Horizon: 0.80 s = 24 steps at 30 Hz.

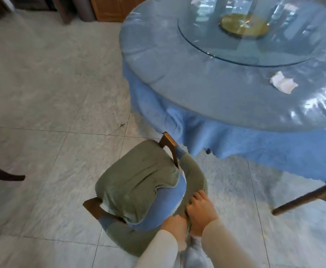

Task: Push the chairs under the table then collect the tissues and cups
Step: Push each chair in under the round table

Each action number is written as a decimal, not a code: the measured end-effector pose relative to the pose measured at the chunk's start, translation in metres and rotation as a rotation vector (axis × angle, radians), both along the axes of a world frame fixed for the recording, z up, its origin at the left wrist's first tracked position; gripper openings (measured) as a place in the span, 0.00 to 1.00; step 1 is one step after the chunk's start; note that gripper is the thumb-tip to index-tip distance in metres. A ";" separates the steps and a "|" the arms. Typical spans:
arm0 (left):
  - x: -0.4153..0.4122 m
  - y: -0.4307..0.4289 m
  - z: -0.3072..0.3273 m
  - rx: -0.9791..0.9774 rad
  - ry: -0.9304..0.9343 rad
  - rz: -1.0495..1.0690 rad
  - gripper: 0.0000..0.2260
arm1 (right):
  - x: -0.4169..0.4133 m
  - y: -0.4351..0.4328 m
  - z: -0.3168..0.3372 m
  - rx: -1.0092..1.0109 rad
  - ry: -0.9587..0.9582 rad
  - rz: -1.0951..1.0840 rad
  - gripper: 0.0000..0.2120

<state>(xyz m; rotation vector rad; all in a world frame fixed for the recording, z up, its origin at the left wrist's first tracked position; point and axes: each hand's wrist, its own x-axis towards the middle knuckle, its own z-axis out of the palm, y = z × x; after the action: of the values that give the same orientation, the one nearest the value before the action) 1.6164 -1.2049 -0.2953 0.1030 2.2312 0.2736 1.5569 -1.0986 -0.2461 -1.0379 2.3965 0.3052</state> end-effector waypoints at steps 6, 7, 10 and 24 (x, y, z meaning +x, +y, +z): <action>0.100 -0.029 0.026 -0.030 0.095 -0.054 0.13 | 0.113 -0.015 -0.004 0.033 -0.062 -0.187 0.14; 0.113 -0.033 0.030 -0.038 0.107 -0.077 0.14 | 0.129 -0.017 -0.005 0.052 -0.069 -0.203 0.14; 0.152 -0.047 0.033 -0.050 0.150 -0.116 0.17 | 0.175 -0.024 -0.005 0.052 -0.086 -0.255 0.14; 0.302 -0.114 0.022 -0.019 0.304 -0.030 0.11 | 0.361 -0.047 -0.019 -0.154 -0.216 -0.896 0.34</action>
<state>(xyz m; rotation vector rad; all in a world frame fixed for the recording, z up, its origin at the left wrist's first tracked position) 1.9182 -1.3187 -0.2736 0.1779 2.5308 0.2324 1.9176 -1.1453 -0.2652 0.0241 2.4340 -0.2982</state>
